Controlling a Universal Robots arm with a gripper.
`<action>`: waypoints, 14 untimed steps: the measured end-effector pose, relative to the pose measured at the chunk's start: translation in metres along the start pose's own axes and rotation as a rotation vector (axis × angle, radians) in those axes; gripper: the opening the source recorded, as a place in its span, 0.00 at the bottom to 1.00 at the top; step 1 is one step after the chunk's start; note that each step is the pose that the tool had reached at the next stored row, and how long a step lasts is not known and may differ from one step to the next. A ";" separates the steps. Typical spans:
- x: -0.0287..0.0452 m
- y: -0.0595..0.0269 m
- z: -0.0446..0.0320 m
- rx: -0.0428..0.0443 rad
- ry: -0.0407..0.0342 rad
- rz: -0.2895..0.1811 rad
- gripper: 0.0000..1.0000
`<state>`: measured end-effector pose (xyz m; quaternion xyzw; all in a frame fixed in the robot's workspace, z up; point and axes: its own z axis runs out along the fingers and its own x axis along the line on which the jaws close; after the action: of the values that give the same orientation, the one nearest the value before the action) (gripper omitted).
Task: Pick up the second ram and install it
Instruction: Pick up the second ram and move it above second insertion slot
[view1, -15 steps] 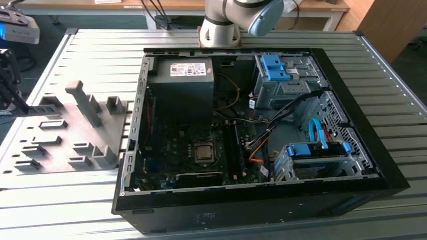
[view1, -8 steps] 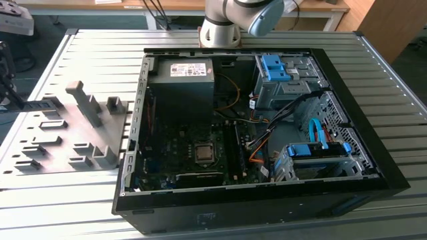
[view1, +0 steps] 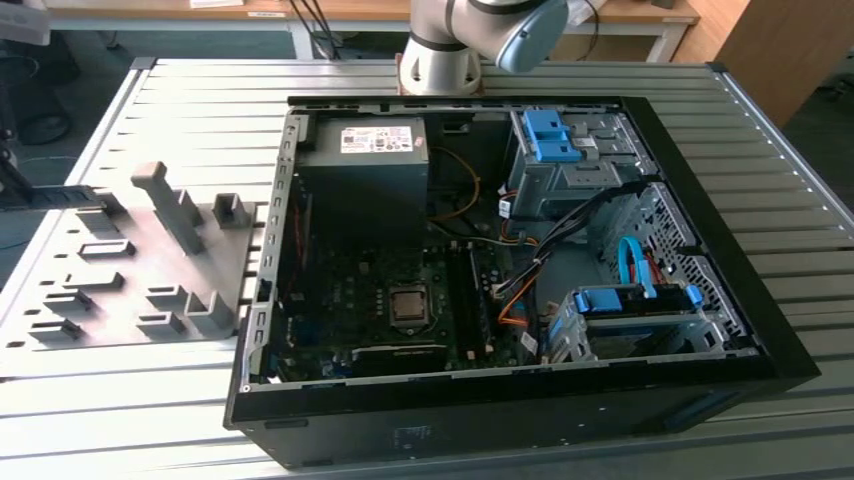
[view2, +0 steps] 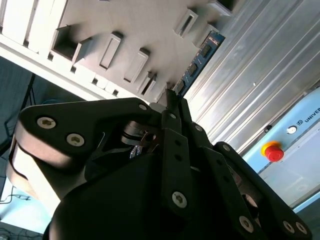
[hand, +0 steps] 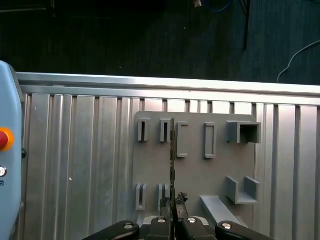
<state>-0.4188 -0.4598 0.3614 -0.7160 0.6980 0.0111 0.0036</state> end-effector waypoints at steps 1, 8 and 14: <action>-0.0001 0.0000 -0.0029 0.0000 0.0000 0.000 0.14; -0.0005 0.0002 -0.0217 -0.0001 -0.0017 0.000 0.14; -0.0005 0.0002 -0.0244 0.0001 -0.0036 0.000 0.14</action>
<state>-0.4187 -0.4598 0.3858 -0.7160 0.6980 0.0124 0.0049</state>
